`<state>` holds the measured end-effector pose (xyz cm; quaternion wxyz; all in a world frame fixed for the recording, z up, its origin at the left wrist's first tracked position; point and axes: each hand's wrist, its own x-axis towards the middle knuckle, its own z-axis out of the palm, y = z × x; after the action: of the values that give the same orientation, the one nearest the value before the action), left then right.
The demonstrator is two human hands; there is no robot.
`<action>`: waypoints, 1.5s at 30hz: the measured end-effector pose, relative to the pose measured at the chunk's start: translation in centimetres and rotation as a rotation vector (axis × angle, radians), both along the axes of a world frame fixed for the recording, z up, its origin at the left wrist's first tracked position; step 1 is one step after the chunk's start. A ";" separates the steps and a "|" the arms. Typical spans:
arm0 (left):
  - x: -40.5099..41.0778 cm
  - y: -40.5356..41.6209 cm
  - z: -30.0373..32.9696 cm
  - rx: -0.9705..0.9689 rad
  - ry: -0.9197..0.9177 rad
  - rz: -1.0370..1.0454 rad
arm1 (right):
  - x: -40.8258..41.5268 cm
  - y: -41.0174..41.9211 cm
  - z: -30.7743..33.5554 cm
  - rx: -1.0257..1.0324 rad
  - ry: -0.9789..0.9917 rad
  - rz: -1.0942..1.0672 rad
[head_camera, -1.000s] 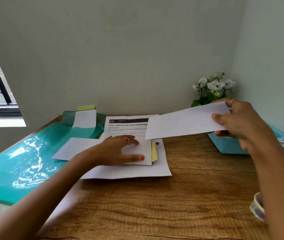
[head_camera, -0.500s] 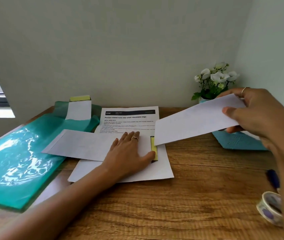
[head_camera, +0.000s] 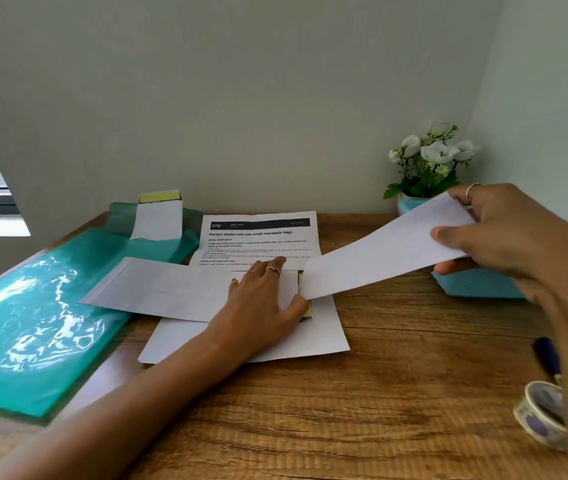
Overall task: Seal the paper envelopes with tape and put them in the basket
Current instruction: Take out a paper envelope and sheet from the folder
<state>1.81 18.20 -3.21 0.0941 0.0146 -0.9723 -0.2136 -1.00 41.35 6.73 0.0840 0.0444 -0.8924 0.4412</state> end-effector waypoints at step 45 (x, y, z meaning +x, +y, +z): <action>-2.5 -3.9 2.6 -0.400 0.179 -0.254 | -0.6 -4.3 -2.2 -0.334 -0.219 0.189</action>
<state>-0.67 14.35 -0.66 0.1531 -0.1455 -0.9771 -0.0273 -1.59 37.04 4.53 -0.0493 0.0652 -0.8026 0.5909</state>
